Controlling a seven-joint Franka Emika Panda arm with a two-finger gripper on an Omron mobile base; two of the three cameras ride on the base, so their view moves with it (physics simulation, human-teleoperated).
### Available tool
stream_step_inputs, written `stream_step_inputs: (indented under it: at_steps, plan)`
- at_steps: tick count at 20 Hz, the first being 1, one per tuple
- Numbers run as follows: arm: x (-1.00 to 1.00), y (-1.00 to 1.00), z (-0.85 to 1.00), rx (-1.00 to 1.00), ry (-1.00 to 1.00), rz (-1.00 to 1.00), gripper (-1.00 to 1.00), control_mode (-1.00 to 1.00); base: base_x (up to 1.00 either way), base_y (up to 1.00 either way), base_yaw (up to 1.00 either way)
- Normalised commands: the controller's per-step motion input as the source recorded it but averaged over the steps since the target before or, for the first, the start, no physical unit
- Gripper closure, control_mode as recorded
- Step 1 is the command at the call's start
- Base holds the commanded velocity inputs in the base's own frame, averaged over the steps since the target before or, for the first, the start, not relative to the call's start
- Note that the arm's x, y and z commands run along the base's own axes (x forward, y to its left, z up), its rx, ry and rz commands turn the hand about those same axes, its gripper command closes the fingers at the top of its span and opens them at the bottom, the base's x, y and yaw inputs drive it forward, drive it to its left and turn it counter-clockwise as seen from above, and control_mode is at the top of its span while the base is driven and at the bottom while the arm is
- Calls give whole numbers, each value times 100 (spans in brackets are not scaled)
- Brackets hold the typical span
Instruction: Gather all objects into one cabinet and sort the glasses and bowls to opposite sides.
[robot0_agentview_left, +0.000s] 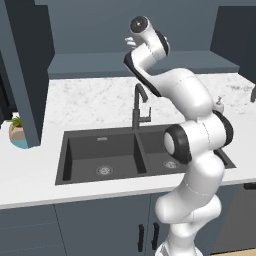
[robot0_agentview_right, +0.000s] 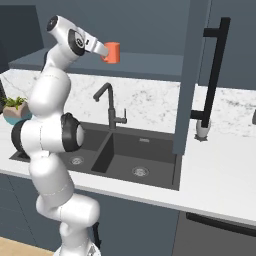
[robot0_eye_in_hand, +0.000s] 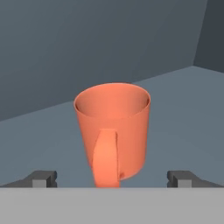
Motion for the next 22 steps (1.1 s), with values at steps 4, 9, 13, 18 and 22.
stream_step_inputs:
  at_steps: [4,9,13,18,22]
  plan:
    - [20,0,-14,0,0,-1,-100,-100,0,0,0]
    - [18,0,-10,0,0,-3,-100,-100,0,0,0]
    - [13,0,0,0,0,-4,-100,-100,0,0,0]
    - [11,0,0,0,0,-4,-100,-100,0,0,0]
    - [0,0,0,0,0,0,-100,-100,0,0,0]
